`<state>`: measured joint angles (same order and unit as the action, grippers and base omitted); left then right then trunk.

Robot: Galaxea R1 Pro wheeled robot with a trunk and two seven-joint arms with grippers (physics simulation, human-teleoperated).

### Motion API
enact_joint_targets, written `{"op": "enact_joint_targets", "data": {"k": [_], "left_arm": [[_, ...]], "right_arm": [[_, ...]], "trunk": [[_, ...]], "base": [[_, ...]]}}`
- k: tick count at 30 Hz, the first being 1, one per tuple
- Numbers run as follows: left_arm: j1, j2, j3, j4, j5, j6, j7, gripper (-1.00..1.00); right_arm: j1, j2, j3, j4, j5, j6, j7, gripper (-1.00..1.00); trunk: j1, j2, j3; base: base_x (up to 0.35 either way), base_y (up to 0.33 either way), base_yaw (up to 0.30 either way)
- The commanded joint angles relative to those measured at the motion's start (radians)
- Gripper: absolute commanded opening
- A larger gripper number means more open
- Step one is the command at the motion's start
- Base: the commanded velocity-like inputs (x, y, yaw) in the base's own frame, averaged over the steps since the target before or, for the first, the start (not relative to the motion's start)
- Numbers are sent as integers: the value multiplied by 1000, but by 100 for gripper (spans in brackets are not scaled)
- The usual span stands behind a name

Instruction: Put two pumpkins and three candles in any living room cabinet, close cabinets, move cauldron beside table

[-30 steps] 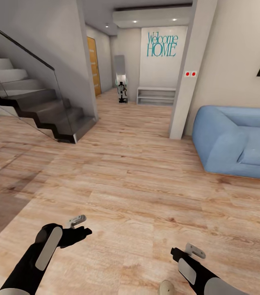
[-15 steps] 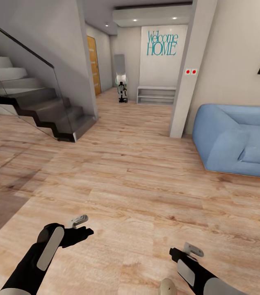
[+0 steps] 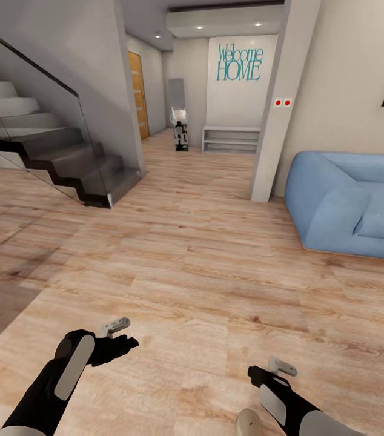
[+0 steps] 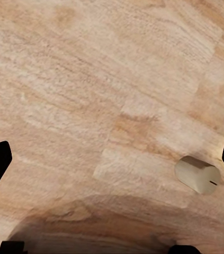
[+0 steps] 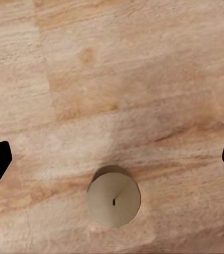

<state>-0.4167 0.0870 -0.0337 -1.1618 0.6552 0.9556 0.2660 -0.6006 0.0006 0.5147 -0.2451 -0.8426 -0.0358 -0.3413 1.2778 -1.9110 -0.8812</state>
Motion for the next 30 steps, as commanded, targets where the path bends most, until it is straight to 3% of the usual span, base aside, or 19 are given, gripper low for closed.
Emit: {"op": "enact_joint_targets", "data": {"k": [1,11,15,21,27,30], "left_arm": [[-1,1,-3,-1,11,2,10,100],[-1,1,-14,-1,12,2,10,100],[-1,1,-14,-1,12,3,10,100],[-1,0,-15,-1,12,3,10,100],[-1,1,-15,-6,16,3,10,100],[1,6,-13,-83,35,30,8,100]], "right_arm": [[-1,0,8,-1,-10,-4,-2,100],[-1,5,14,-2,-10,-1,29,100],[-1,4,55,6,-13,9,57,100],[-1,4,83,12,-18,135,70,100],[-1,4,85,12,-19,156,70,100],[-1,4,85,12,-17,157,70,100]], "trunk": [[4,-8,-4],[42,-78,-35],[57,-106,-48],[80,-148,-67],[103,-190,-86],[115,-211,-95]], "base": [[0,0,0],[0,0,0],[0,0,0],[0,0,0],[0,0,0],[0,0,0]]}}
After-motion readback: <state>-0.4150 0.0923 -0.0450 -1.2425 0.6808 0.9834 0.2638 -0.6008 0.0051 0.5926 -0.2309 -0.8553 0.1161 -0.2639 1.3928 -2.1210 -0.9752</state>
